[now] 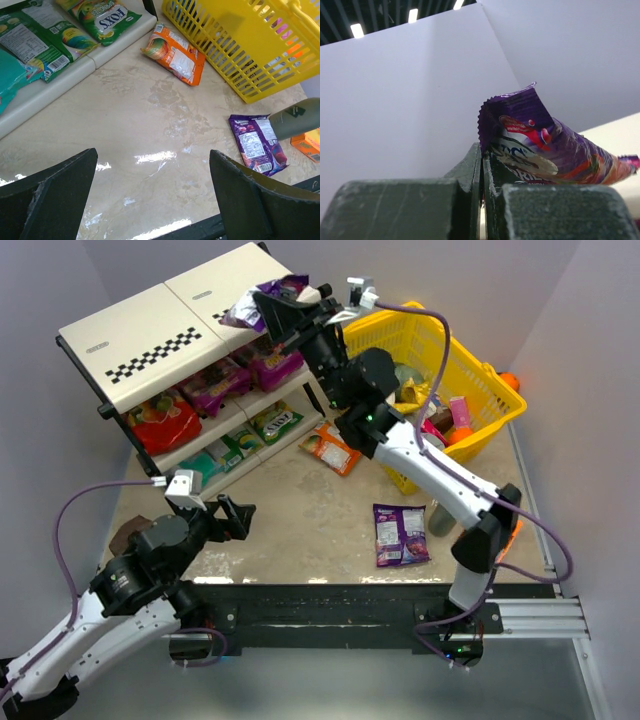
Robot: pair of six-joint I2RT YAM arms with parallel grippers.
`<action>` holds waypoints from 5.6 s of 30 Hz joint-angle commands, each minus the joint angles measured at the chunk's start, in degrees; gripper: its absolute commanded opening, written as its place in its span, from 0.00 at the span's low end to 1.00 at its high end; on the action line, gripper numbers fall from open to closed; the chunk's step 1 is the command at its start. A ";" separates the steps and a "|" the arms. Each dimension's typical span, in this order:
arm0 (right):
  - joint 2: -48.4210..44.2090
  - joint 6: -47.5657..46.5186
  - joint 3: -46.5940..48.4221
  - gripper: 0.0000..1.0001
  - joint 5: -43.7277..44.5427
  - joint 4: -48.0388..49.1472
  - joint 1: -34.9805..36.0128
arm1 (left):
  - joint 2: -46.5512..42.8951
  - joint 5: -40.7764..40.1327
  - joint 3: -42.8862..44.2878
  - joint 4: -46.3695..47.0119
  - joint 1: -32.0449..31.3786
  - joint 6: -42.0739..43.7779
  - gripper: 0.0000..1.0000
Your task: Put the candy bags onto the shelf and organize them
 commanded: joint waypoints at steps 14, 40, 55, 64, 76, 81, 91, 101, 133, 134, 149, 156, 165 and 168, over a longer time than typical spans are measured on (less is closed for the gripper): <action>19.16 9.71 16.63 0.00 -7.51 1.83 -9.77 | -0.82 0.70 -0.51 2.31 -0.03 -0.63 1.00; 15.12 18.16 7.58 0.55 -4.51 2.10 -12.06 | -1.35 -0.09 -0.51 1.95 -0.03 -0.81 1.00; 14.32 21.14 5.10 0.00 -6.53 0.78 -12.06 | -1.79 -0.53 -0.51 1.60 -0.03 -1.16 0.99; 20.64 23.69 15.47 0.00 -6.27 -4.84 -12.06 | -1.70 -0.79 -0.42 1.43 -0.03 -1.16 1.00; 11.17 24.31 1.00 0.72 -6.18 1.47 -12.06 | -1.88 -0.88 -0.42 1.34 -0.03 -1.25 1.00; 2.30 22.91 -7.79 0.99 -6.01 4.38 -12.06 | -1.88 -1.14 -0.42 1.34 -0.03 -1.33 0.99; -20.29 14.03 -28.60 0.95 -2.60 -13.80 -12.05 | -1.79 -1.41 -0.25 1.25 -0.03 -1.42 0.99; -44.28 13.31 -54.55 0.91 17.00 -40.59 -12.06 | -1.18 -0.71 -0.33 1.78 -0.03 -1.60 1.00; -13.90 23.87 -56.77 0.59 36.09 -70.51 9.39 | 11.13 7.30 -4.99 11.36 -0.03 -4.67 0.99; -13.02 23.78 -56.77 0.58 36.27 -70.77 9.56 | 11.22 7.21 -4.99 11.27 -0.03 -4.59 1.00; -4.31 23.69 -57.73 0.08 34.51 -67.43 9.83 | 10.60 5.54 -4.55 9.78 -0.11 -4.15 1.00; -7.91 18.25 -56.86 0.00 29.17 -61.30 10.97 | 9.99 4.66 -3.76 9.16 -0.03 -4.14 1.00; -9.32 22.10 -54.83 0.32 32.30 -66.09 12.55 | 8.85 4.31 -3.67 7.93 -0.03 -4.58 0.99; -9.06 25.79 -55.27 0.60 34.60 -71.27 12.55 | 8.58 4.22 -3.76 7.58 -0.11 -4.76 1.00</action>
